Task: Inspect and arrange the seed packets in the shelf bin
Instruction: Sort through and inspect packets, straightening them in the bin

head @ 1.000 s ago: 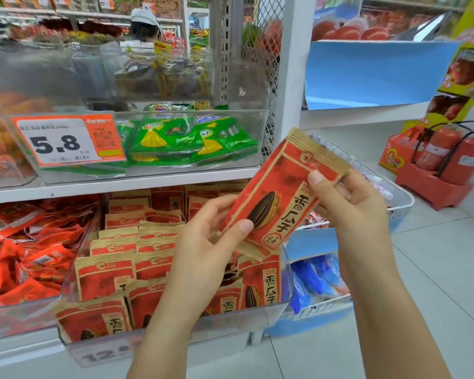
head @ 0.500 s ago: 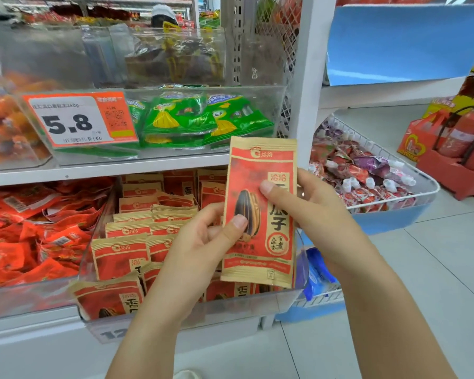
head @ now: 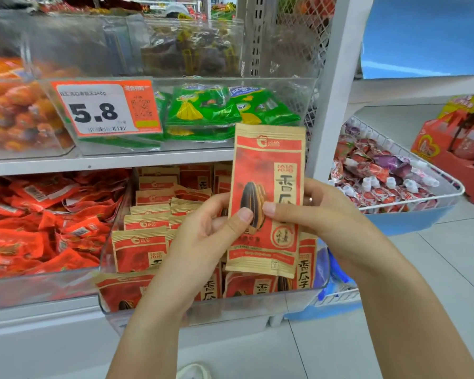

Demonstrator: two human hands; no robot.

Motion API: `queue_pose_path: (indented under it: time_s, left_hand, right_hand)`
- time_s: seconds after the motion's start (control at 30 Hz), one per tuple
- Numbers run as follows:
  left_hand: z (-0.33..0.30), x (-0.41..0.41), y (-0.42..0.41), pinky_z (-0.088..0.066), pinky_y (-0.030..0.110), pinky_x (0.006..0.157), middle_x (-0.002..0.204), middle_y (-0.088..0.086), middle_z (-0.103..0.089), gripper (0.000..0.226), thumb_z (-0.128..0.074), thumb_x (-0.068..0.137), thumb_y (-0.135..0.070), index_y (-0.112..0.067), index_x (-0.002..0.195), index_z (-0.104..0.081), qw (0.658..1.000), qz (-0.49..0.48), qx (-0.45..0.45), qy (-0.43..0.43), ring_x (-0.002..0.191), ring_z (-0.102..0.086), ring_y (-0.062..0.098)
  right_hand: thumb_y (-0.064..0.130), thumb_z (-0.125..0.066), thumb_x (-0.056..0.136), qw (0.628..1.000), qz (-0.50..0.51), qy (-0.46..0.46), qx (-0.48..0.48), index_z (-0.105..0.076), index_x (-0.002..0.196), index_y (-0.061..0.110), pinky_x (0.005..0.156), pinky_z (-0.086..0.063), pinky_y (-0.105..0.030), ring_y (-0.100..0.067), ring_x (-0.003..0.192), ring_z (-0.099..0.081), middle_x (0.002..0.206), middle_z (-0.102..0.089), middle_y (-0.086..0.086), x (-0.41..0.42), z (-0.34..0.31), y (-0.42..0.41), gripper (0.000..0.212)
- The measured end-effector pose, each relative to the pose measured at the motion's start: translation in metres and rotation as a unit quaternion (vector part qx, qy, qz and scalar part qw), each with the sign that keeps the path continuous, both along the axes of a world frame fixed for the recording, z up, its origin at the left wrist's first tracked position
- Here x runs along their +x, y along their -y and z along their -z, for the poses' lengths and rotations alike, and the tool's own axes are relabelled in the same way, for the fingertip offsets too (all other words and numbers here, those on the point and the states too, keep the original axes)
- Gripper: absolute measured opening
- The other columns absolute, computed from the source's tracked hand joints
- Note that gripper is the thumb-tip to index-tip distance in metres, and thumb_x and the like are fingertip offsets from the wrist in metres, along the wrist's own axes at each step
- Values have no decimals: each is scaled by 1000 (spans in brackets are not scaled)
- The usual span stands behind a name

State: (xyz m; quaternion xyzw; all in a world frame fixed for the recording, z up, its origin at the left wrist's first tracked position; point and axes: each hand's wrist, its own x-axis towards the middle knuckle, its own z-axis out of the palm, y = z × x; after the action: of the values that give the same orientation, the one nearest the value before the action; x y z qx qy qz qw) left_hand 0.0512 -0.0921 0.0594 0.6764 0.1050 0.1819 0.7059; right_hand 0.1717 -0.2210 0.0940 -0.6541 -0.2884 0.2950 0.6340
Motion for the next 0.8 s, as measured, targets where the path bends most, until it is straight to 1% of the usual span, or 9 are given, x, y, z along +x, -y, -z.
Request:
queue_pose_path:
  time_s: [0.1,0.17,0.27,0.4,0.53,0.6,0.7,0.77,0.8]
  left_hand:
    - [0,-1,-2,-56,22,77,98,5,-77,36,-57,87,-28,-18,121,-61,999,36,-4,-26,93,-73,19]
    - [2,-1,-2,-56,21,76,99,3,-77,34,-58,86,-27,-18,119,-64,998,46,-2,-37,92,-73,18]
    - [1,0,1,-55,20,74,99,1,-77,32,-59,86,-28,-18,115,-67,998,49,1,-41,91,-74,17]
    - [1,3,5,-54,18,74,101,0,-76,32,-59,86,-28,-17,115,-67,998,46,-2,-37,92,-73,16]
    - [2,5,7,-55,20,74,102,3,-76,31,-59,88,-24,-15,117,-66,997,63,-16,-41,93,-73,19]
    - [2,7,9,-56,22,75,102,4,-76,32,-59,87,-24,-15,117,-66,996,71,-16,-44,94,-73,20]
    - [4,9,11,-57,24,77,102,4,-76,32,-59,86,-26,-16,116,-66,997,68,-16,-34,94,-73,20]
    - [4,10,12,-56,23,76,101,3,-76,32,-58,85,-28,-17,114,-67,998,62,-17,-26,93,-73,18]
    - [4,11,12,-55,21,74,100,3,-77,33,-57,85,-29,-17,114,-67,998,58,-21,-23,91,-73,18]
  right_hand:
    - [17,-70,82,998,59,-21,29,-72,93,12,58,-53,-19,-14,66,-71,79,-76,-2,5,0,2,12]
    - [20,-68,85,994,97,-20,43,-72,89,14,56,-51,-19,-13,62,-68,73,-73,-1,7,0,3,8]
    - [22,-65,88,988,129,-22,78,-71,88,14,52,-49,-18,-11,57,-66,67,-72,-1,6,-1,3,11]
    - [21,-64,88,986,132,-23,104,-69,91,8,49,-49,-17,-12,54,-67,65,-71,-2,2,-3,2,15]
    - [16,-65,87,982,131,-29,132,-70,90,11,52,-52,-20,-13,60,-69,72,-74,-1,3,-3,2,8]
    - [12,-66,81,977,132,-38,161,-70,92,13,56,-55,-23,-12,65,-70,77,-74,0,5,-3,3,12]
    - [20,-64,73,972,116,-58,196,-71,95,14,61,-58,-25,-13,71,-71,82,-75,-1,6,-5,4,24]
    - [28,-59,75,972,110,-61,197,-72,97,15,65,-58,-27,-14,74,-71,85,-76,-1,8,-6,4,29]
    - [32,-57,78,974,110,-58,190,-73,98,17,70,-56,-31,-16,76,-71,87,-76,-2,9,-5,4,29]
